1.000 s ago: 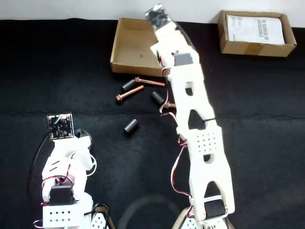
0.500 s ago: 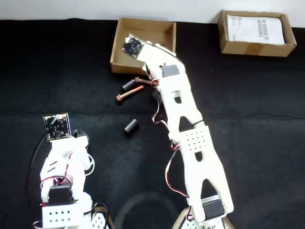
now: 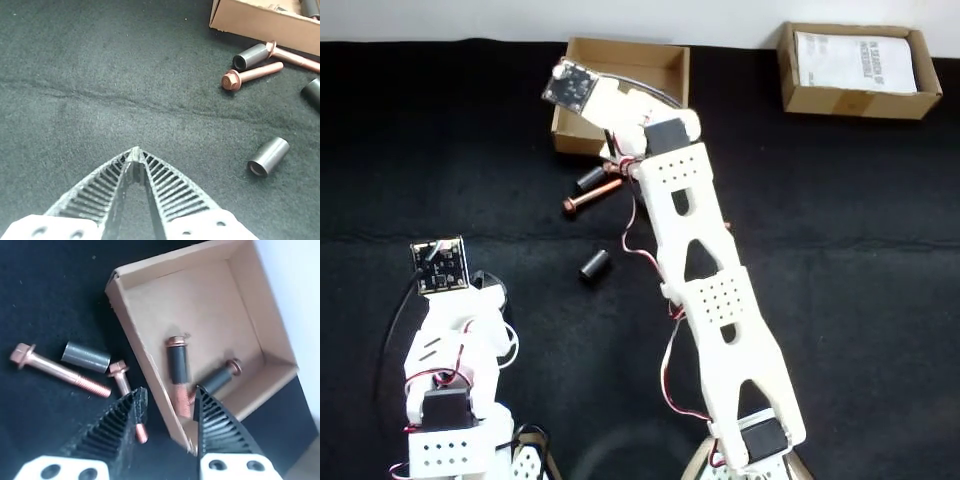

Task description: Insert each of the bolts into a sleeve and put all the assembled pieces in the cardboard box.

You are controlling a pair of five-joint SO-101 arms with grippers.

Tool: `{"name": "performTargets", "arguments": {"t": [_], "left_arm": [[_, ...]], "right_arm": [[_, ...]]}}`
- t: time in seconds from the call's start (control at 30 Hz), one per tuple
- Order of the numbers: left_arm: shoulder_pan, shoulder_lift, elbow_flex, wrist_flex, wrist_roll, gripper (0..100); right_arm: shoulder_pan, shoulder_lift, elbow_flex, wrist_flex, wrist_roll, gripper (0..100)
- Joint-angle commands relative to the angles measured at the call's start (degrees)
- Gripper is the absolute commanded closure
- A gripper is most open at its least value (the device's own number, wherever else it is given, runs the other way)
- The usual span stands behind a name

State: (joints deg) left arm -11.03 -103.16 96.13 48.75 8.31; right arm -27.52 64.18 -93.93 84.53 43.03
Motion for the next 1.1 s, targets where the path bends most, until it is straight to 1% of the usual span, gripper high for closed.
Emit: {"name": "performTargets", "arguments": {"t": [0.0, 0.17, 0.27, 0.33, 0.43, 0.57, 0.73, 1.07], "left_arm": [[-0.7, 0.1, 0.9, 0.2, 0.0, 98], [-0.8, 0.1, 0.9, 0.3, 0.0, 98], [-0.8, 0.1, 0.9, 0.4, -0.1, 98], [-0.9, 0.1, 0.9, 2.2, -0.2, 98], [-0.9, -0.3, 0.9, 4.3, -0.2, 98], [-3.8, -0.3, 0.9, 4.4, -0.2, 98], [-4.8, -0.3, 0.9, 4.4, -0.2, 98], [-4.9, -0.4, 0.9, 4.6, -0.2, 98]], "right_arm": [[-0.4, -10.3, -7.8, 5.8, -6.2, 86.0], [-4.0, -15.9, -7.8, 16.6, -10.7, 86.0], [-4.7, -17.1, -6.0, 16.7, -15.2, 86.0], [-5.8, -18.5, -2.4, 16.7, -15.5, 86.0], [-8.0, -21.1, 7.1, 16.6, -15.5, 86.0], [-12.3, -23.4, 17.7, 16.4, -14.9, 85.8], [-15.7, -24.1, 26.3, 16.4, -7.7, 85.8], [-15.9, -24.0, 40.4, 16.5, 14.0, 85.8]]}}
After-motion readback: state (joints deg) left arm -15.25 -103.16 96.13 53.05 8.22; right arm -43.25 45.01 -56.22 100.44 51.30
